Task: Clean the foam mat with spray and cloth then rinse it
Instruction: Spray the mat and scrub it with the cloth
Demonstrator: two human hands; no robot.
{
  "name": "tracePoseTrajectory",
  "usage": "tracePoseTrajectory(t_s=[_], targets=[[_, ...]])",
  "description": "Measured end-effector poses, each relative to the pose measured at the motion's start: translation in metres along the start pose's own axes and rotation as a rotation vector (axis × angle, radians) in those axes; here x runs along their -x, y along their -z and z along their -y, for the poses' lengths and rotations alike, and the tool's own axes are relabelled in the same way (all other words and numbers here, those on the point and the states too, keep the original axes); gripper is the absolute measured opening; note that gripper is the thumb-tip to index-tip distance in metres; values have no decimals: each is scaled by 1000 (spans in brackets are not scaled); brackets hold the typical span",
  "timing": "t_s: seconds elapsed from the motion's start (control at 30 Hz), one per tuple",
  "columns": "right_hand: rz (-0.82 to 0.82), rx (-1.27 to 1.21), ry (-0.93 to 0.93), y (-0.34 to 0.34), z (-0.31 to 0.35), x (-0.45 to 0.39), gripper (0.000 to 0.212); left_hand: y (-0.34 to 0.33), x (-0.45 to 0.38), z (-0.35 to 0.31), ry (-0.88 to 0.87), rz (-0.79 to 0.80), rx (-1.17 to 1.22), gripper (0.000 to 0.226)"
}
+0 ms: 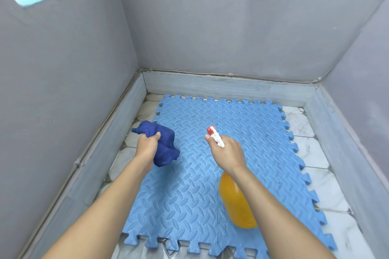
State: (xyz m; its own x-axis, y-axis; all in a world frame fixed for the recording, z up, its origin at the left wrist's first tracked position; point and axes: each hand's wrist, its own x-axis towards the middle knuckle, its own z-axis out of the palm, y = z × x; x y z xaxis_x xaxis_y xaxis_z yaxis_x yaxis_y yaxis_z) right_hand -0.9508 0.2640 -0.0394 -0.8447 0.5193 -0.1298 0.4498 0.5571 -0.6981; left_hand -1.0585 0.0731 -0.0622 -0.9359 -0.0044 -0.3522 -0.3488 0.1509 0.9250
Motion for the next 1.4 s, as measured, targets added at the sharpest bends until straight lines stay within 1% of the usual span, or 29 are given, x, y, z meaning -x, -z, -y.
tracePoseTrajectory(t_s=[0.13,0.2,0.27,0.37,0.4,0.47,0.53,0.67,0.73,0.8,0.9,0.97,1.07,1.1,1.2,1.27,1.4], targets=[[-59,-59,-8,15,-13,3,43,-6,1,0,-17,13,-5,7],[-114,-79,-30,26,-25,2,44,-8,0,0,-31,10,1,10],[-192,-106,-107,38,-40,2,47,-10,-3,1,-29,7,7,15],[-295,-148,-256,56,-62,0,52,-13,-8,1,-40,-6,-9,16],[-318,-162,-305,62,-69,-1,53,-14,-10,2,-46,-3,-19,20],[-322,-215,-375,72,-81,-3,50,-18,-14,3,-55,1,-31,32],[-307,-270,-412,80,-87,-3,44,-21,-16,4,-56,3,-45,37],[-297,-295,-415,82,-88,0,47,-27,-18,7,-50,14,-22,43],[-276,-298,-410,82,-87,2,46,-30,-17,7,-51,9,2,41],[-235,-304,-393,84,-85,3,45,-28,-15,6,-59,-10,12,38],[-141,-284,-316,84,-76,10,45,-19,-17,4,-53,-42,8,37],[-19,-214,-259,75,-67,19,46,-7,-19,-2,-36,-36,20,39],[268,-87,-176,46,-57,42,42,19,-22,-10,-39,-58,4,40],[337,-48,-136,39,-56,51,41,23,-21,-13,-46,-56,6,39],[460,53,-21,23,-45,75,45,37,-19,-17,-63,-72,2,34],[523,72,26,14,-38,90,48,45,-17,-15,-47,-76,13,33],[673,85,97,-7,-39,119,45,61,-14,-9,-3,-112,26,38]])
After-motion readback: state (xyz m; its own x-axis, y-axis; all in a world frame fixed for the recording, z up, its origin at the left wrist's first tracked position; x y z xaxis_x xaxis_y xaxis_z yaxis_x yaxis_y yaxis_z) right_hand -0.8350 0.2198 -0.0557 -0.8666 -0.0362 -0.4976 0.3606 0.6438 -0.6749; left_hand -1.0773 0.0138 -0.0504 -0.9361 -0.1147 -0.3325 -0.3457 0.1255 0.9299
